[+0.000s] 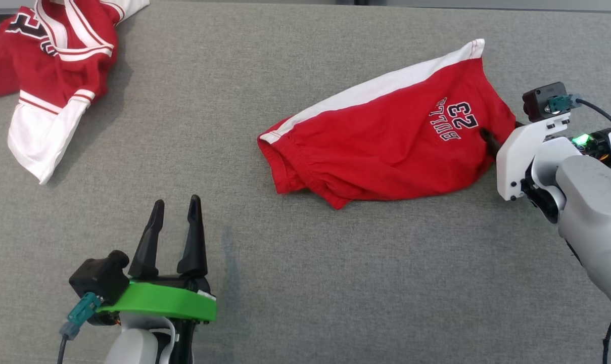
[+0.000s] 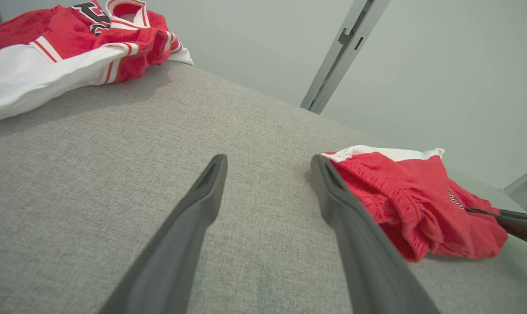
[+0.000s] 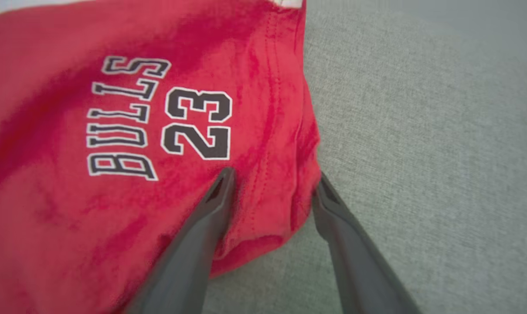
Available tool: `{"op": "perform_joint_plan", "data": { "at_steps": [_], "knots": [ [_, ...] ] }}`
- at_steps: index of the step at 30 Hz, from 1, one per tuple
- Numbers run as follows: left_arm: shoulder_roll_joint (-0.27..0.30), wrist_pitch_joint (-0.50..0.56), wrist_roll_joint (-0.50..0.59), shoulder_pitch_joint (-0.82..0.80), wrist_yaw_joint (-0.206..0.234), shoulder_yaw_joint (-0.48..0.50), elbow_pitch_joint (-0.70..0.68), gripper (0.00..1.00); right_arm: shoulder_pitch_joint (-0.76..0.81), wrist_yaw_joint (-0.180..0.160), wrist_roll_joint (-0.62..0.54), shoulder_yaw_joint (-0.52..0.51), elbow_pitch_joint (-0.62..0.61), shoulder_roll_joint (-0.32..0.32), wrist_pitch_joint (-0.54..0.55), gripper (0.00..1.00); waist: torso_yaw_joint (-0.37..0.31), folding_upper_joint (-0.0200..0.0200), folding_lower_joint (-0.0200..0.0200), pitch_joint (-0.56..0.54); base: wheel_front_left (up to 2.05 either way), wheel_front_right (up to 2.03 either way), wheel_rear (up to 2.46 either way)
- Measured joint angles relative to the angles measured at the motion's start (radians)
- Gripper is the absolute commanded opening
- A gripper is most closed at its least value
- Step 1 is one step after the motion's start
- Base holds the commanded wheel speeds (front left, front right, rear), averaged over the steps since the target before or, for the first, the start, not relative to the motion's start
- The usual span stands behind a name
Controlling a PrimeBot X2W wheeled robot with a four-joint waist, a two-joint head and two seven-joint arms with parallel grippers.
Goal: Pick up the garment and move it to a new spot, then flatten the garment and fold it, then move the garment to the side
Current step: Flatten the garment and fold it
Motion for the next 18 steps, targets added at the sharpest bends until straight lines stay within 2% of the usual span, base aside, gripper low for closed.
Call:
{"op": "perform_joint_plan", "data": {
  "at_steps": [9, 18],
  "knots": [
    [-0.019, 0.000, 0.032, -0.004, -0.016, 0.009, 0.010, 1.00, 0.006, 0.000, 0.023, -0.007, 0.002, 0.029, -0.172, 0.00, -0.046, 0.0000, 0.0000, -0.027, 0.00, 0.00, 0.00],
    [-0.021, 0.000, 0.059, 0.031, -0.019, 0.032, 0.036, 1.00, 0.116, 0.000, 0.054, -0.043, 0.002, 0.036, -0.283, 0.00, -0.132, 0.0000, 0.0000, -0.085, 0.00, 0.00, 0.00]
  ]
}}
